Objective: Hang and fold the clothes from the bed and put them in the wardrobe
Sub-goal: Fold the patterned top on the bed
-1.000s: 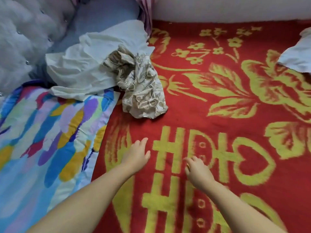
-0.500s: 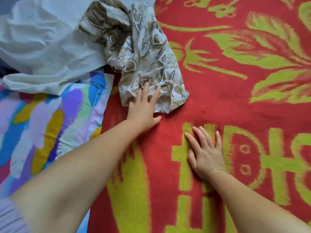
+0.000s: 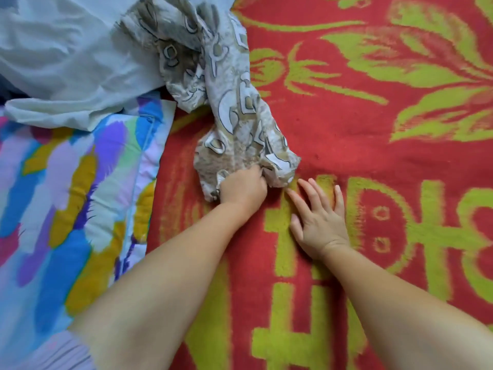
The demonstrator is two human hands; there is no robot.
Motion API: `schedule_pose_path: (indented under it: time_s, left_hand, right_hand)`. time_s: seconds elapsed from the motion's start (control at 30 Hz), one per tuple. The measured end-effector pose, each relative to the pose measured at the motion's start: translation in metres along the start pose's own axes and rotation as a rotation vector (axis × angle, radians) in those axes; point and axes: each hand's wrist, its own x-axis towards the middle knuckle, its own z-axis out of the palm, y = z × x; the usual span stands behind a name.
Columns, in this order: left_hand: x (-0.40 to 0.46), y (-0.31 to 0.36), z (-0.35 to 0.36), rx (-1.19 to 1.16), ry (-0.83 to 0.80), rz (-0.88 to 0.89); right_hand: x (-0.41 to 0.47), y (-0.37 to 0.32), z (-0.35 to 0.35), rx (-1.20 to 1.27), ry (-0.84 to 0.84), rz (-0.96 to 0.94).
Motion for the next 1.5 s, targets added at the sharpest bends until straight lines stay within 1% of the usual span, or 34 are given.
schedule_pose_path:
  time_s: [0.03, 0.07, 0.13, 0.23, 0.3, 0.33, 0.37, 0.43, 0.5, 0.57, 0.6, 0.67, 0.73, 0.8, 0.87, 0.93, 0.97, 1.0, 1.07, 1.23, 1.27, 1.33, 1.4, 1.5]
  left_hand:
    - [-0.029, 0.001, 0.008, 0.013, -0.043, 0.012]
    - [-0.057, 0.001, 0.014, 0.026, -0.094, 0.020]
    - [-0.110, -0.003, 0.021, 0.029, -0.210, 0.006]
    - [-0.170, 0.005, 0.009, -0.033, -0.396, -0.042]
    - [-0.197, 0.025, -0.015, -0.092, -0.429, 0.005]
    - [-0.208, 0.038, -0.032, -0.124, -0.405, 0.041]
    - [-0.217, 0.053, -0.054, -0.157, -0.371, 0.072]
    - [-0.232, 0.081, -0.109, -0.225, -0.298, 0.123]
    - [-0.240, 0.102, -0.172, -0.299, -0.218, 0.191]
    - [-0.245, 0.123, -0.240, -0.362, -0.129, 0.284]
    - [-0.248, 0.134, -0.271, -0.368, -0.078, 0.333]
    - [-0.258, 0.155, -0.325, -0.307, 0.075, 0.443]
    - [-0.272, 0.173, -0.366, -0.216, 0.268, 0.554]
    - [-0.286, 0.186, -0.397, -0.250, 0.424, 0.637]
    - [-0.295, 0.195, -0.421, -0.420, 0.539, 0.676]
    - [-0.299, 0.200, -0.434, -0.608, 0.616, 0.654]
    - [-0.299, 0.202, -0.435, -0.698, 0.598, 0.611]
    - [-0.301, 0.203, -0.433, -0.782, 0.519, 0.531]
    - [-0.302, 0.207, -0.423, -0.893, 0.274, 0.389]
    - [-0.308, 0.211, -0.383, -1.112, -0.205, 0.434]
    - [-0.313, 0.212, -0.378, -1.163, -0.268, 0.416]
    - [-0.316, 0.211, -0.371, -1.248, -0.292, 0.380]
    - [-0.314, 0.209, -0.372, -1.300, -0.275, 0.366]
    - [-0.306, 0.198, -0.381, -1.219, -0.112, 0.311]
  right_hand:
    - [0.000, 0.000, 0.000, 0.005, -0.026, 0.012]
    - [0.001, 0.000, -0.001, 0.000, -0.094, 0.022]
    - [-0.002, 0.001, -0.006, 0.011, -0.285, 0.021]
    - [-0.027, -0.001, -0.035, 0.241, -0.506, 0.006]
    - [-0.052, 0.004, -0.074, 0.329, -0.655, -0.023]
    - [-0.061, 0.007, -0.095, 0.312, -0.692, -0.057]
    - [-0.068, 0.010, -0.120, 0.283, -0.690, -0.095]
    - [-0.075, 0.011, -0.176, 0.276, -0.621, -0.156]
    - [-0.076, 0.004, -0.236, 0.328, -0.534, -0.195]
    - [-0.074, -0.007, -0.302, 0.367, -0.512, -0.264]
    - [-0.073, -0.014, -0.335, 0.406, -0.511, -0.305]
    - [-0.075, -0.026, -0.397, 0.519, -0.476, -0.349]
    - [-0.079, -0.031, -0.446, 0.521, -0.390, -0.292]
    - [-0.083, -0.031, -0.487, 0.530, -0.314, -0.169]
    - [-0.087, -0.027, -0.522, 0.600, -0.243, -0.091]
    - [-0.090, -0.024, -0.554, 0.755, -0.162, -0.013]
    - [-0.093, -0.024, -0.570, 0.823, -0.126, 0.003]
    - [-0.096, -0.025, -0.584, 0.881, -0.093, 0.000]
    - [-0.102, -0.027, -0.609, 0.992, -0.044, 0.002]
    - [-0.114, -0.035, -0.667, 1.223, 0.057, -0.018]
    - [-0.117, -0.037, -0.677, 1.260, 0.097, -0.015]
    - [-0.120, -0.035, -0.695, 1.350, 0.199, 0.009]
    - [-0.125, -0.030, -0.713, 1.444, 0.300, 0.049]
    - [-0.128, -0.012, -0.735, 1.546, 0.462, 0.104]
